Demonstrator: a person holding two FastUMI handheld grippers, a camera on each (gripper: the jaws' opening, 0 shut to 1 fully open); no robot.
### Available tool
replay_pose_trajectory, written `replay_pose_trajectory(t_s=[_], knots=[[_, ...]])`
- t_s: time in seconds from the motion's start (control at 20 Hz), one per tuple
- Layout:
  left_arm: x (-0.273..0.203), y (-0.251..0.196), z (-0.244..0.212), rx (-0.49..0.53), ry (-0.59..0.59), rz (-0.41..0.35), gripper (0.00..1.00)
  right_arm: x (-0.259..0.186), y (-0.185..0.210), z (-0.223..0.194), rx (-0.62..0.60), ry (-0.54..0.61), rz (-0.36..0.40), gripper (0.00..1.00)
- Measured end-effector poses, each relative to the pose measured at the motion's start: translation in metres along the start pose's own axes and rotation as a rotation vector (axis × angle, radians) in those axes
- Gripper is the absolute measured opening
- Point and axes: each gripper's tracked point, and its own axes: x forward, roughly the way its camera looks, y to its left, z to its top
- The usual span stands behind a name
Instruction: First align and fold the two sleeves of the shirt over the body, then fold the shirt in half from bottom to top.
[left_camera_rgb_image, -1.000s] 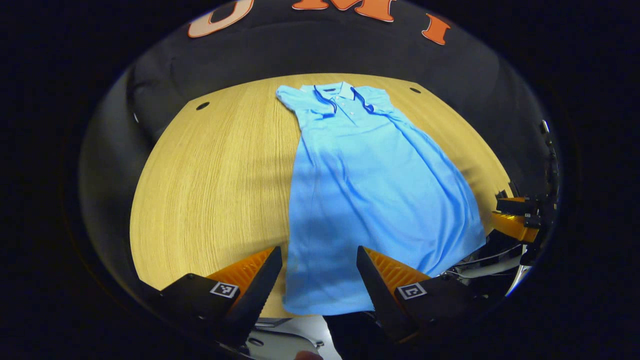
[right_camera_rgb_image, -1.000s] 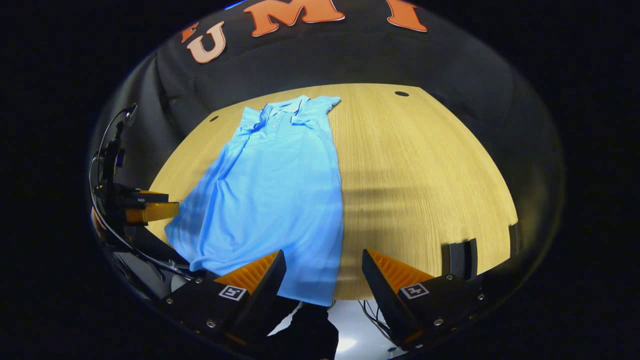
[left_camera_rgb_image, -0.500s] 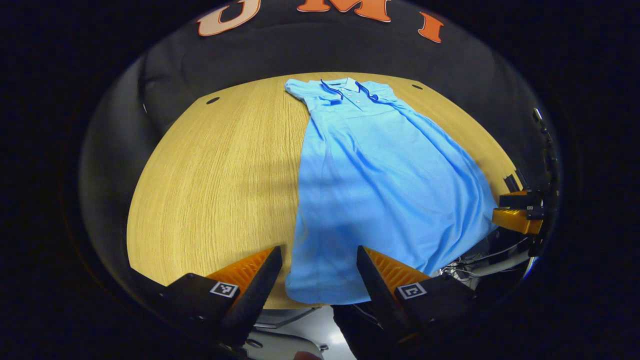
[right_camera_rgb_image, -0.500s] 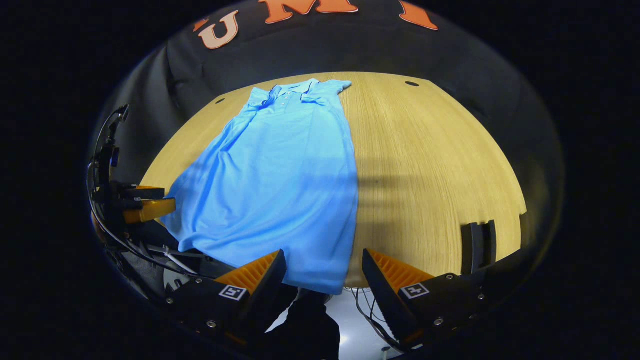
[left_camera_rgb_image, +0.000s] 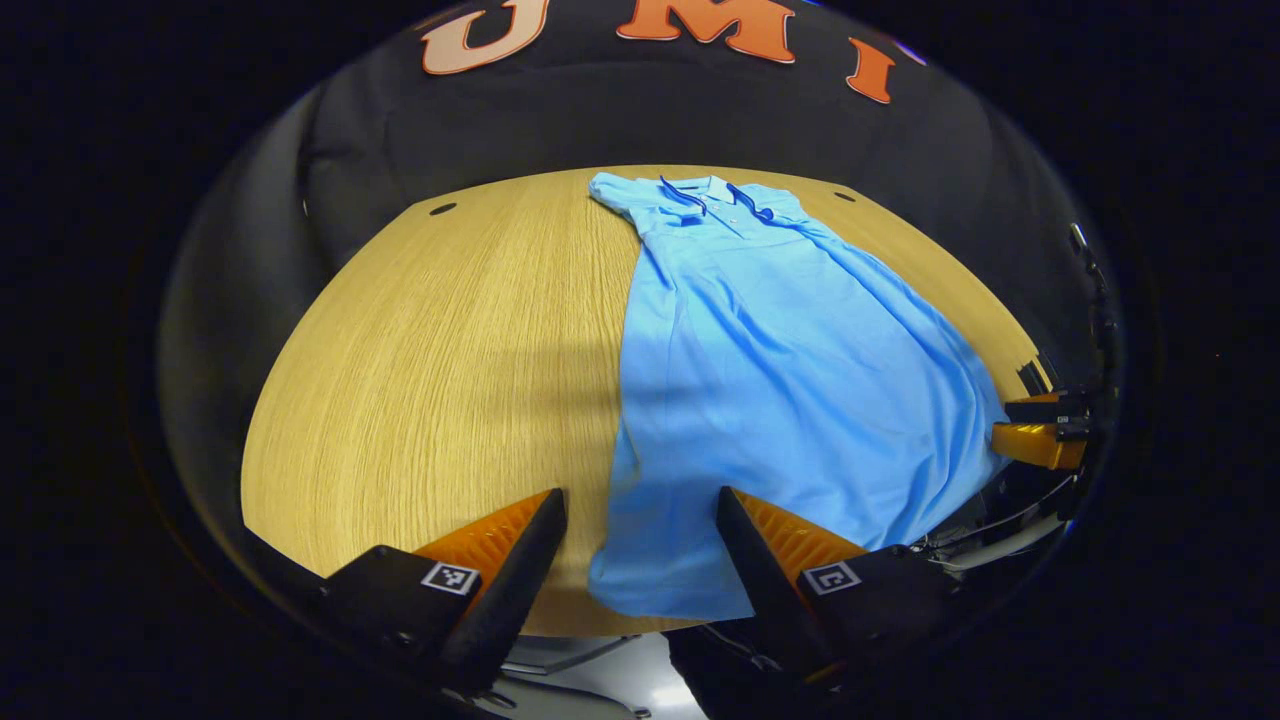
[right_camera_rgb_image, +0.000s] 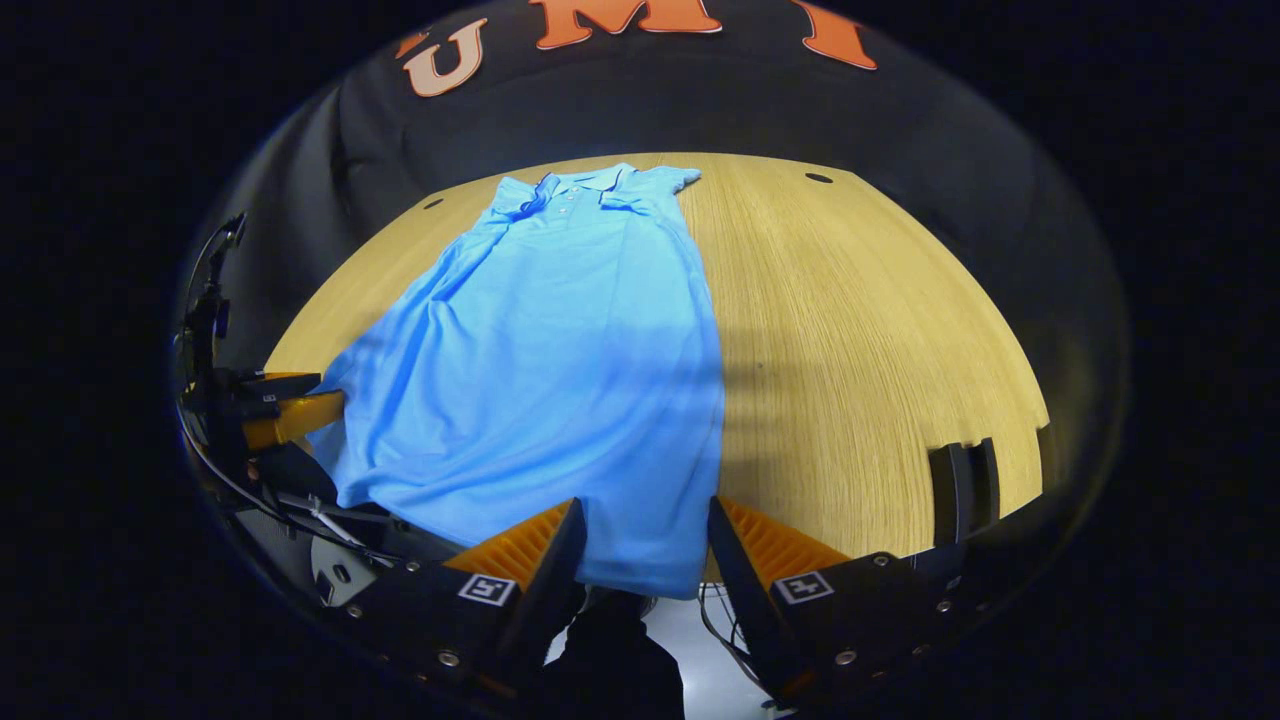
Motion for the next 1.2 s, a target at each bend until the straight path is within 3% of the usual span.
replay_pose_trajectory(t_s=[0.05,0.1,0.15,0.2,0.25,0.3,0.35,0.45,0.6,0.85,1.05,1.2], knots=[[-0.002,-0.007,0.001,-0.004,0.000,-0.003,1.00,0.001,-0.006,0.000,0.003,0.001,-0.023,0.69],[-0.001,-0.013,0.001,-0.006,0.010,0.003,0.89,0.001,-0.011,0.000,0.017,0.008,-0.045,0.62],[0.000,-0.020,0.001,-0.007,0.017,0.003,0.78,0.002,-0.012,0.000,0.045,0.014,-0.057,0.44],[0.001,-0.027,0.002,-0.009,0.032,0.012,0.56,0.003,-0.013,0.001,0.069,0.019,-0.061,0.37],[0.001,-0.032,0.002,-0.016,0.043,0.022,0.43,0.004,-0.014,0.003,0.085,0.026,-0.064,0.25],[0.002,-0.033,0.000,-0.024,0.061,0.052,0.24,0.003,-0.013,0.002,0.096,0.033,-0.058,0.20],[0.002,-0.034,0.001,-0.024,0.067,0.070,0.18,0.004,-0.012,0.003,0.100,0.038,-0.051,0.13],[0.002,-0.038,0.003,-0.053,0.083,0.069,0.12,0.005,-0.010,0.004,0.139,0.055,-0.041,0.07],[0.001,-0.052,0.004,-0.099,0.091,0.037,0.06,0.008,0.006,0.008,0.238,0.088,0.049,0.02],[-0.008,-0.060,0.027,-0.077,0.045,0.021,0.05,0.000,0.013,0.025,0.280,0.066,0.125,0.02],[-0.020,-0.048,0.057,-0.129,-0.008,0.040,0.05,-0.008,0.020,0.054,0.360,0.020,0.221,0.02],[-0.025,-0.041,0.084,-0.157,-0.054,0.043,0.05,-0.010,0.014,0.074,0.364,-0.019,0.242,0.02]])
